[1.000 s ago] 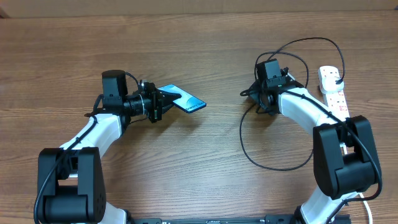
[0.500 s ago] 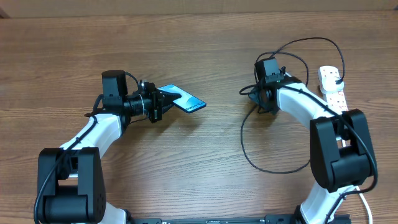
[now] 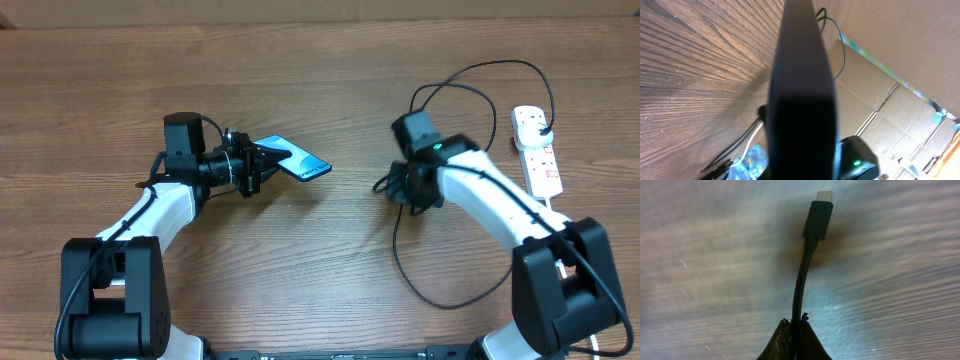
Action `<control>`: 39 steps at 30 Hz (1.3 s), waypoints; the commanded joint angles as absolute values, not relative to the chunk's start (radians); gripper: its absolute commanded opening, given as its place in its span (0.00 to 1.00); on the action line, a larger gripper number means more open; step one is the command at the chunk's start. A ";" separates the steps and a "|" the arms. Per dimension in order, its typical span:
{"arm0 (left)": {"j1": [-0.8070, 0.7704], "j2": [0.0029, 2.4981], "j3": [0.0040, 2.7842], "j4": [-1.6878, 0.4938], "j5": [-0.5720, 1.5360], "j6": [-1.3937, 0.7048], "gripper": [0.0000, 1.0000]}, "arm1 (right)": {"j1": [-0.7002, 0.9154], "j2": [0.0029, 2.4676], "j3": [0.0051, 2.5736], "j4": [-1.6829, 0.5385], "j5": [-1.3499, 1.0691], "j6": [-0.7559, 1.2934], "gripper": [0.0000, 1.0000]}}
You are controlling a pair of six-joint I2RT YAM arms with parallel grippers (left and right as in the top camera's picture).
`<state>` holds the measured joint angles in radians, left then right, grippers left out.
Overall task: Plug charger to phone and switch on socket
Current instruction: 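Grasp the black USB-C cable near its plug with the right gripper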
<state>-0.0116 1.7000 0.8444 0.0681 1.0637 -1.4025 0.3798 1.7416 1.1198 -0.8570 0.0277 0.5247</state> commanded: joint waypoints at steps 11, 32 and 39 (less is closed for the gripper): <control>-0.014 1.700 0.875 0.072 1.112 -1.368 0.05 | 0.432 1.747 1.038 -0.678 0.140 0.497 0.70; -0.014 1.700 0.875 0.072 1.112 -1.368 0.06 | 0.431 1.747 1.038 -0.751 0.224 0.639 1.00; -0.014 1.700 0.875 0.072 1.113 -1.366 0.06 | 0.431 1.816 1.038 -0.660 0.250 0.764 0.71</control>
